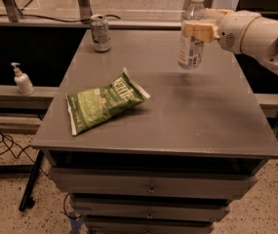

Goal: Place blue plastic bottle upright

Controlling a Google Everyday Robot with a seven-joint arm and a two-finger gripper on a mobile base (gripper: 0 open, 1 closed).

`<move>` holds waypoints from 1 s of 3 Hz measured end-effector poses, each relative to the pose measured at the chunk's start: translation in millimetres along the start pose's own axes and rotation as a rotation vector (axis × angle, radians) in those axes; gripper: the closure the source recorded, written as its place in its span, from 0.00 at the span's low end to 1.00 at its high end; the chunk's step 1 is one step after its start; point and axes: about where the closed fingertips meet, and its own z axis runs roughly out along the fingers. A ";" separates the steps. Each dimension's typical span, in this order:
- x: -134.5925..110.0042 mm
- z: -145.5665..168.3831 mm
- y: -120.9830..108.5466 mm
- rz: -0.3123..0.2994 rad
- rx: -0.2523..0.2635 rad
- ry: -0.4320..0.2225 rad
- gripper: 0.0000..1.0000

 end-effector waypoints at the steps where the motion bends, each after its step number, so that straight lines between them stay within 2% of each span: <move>1: 8.4 2.6 -7.6 0.004 -0.020 -0.052 1.00; 2: 16.4 5.0 -10.8 0.005 -0.043 -0.091 1.00; 3: 24.1 7.0 -8.5 -0.012 -0.068 -0.095 1.00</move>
Offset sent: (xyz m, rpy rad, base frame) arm 0.0148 -0.0177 -0.0242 0.0828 -0.0918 0.0794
